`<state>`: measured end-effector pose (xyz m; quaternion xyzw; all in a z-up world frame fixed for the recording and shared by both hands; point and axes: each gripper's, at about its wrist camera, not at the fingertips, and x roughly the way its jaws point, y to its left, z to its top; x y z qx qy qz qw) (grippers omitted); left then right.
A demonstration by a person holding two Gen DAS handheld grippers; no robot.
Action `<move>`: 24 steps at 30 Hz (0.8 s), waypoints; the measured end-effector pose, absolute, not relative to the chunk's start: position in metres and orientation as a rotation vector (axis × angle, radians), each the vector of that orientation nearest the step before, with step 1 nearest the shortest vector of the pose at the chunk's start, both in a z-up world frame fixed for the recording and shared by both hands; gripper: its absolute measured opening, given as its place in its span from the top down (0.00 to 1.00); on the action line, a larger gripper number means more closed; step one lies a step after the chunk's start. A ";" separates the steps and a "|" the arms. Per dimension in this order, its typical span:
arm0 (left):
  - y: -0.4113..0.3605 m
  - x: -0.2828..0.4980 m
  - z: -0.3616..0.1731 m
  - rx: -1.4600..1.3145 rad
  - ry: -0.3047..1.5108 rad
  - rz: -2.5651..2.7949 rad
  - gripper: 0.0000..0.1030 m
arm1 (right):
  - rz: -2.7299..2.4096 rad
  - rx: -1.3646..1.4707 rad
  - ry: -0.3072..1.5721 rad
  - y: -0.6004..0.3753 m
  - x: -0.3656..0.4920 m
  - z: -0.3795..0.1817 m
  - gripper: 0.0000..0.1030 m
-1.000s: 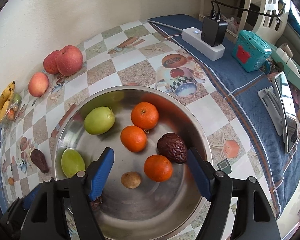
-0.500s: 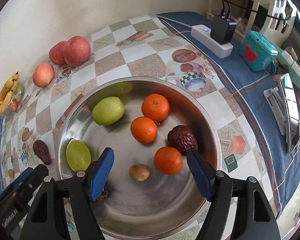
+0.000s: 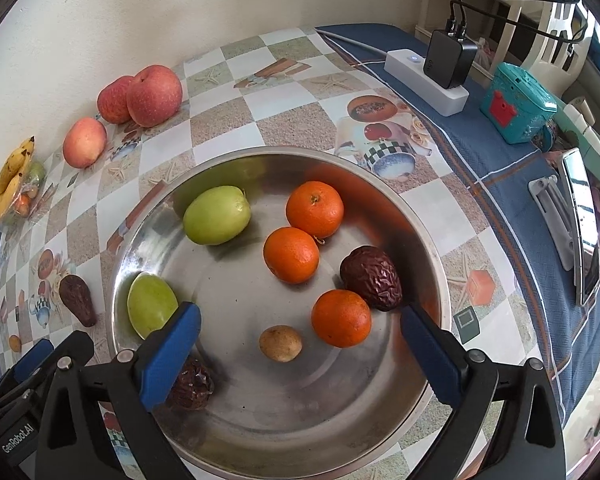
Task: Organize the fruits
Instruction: 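Move left tool toward a small brown kiwi while right tool approaches another red date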
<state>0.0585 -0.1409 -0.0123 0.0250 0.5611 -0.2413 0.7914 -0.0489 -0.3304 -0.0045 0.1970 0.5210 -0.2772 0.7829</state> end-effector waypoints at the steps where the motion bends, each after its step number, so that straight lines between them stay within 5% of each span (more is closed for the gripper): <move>1: -0.141 0.059 -0.012 0.054 1.209 -0.520 0.00 | -0.597 0.424 1.126 -0.330 -0.049 -0.005 0.03; 24: -0.084 0.090 -0.013 0.067 1.222 -0.455 0.00 | -0.572 0.306 1.166 -0.294 -0.026 -0.009 0.03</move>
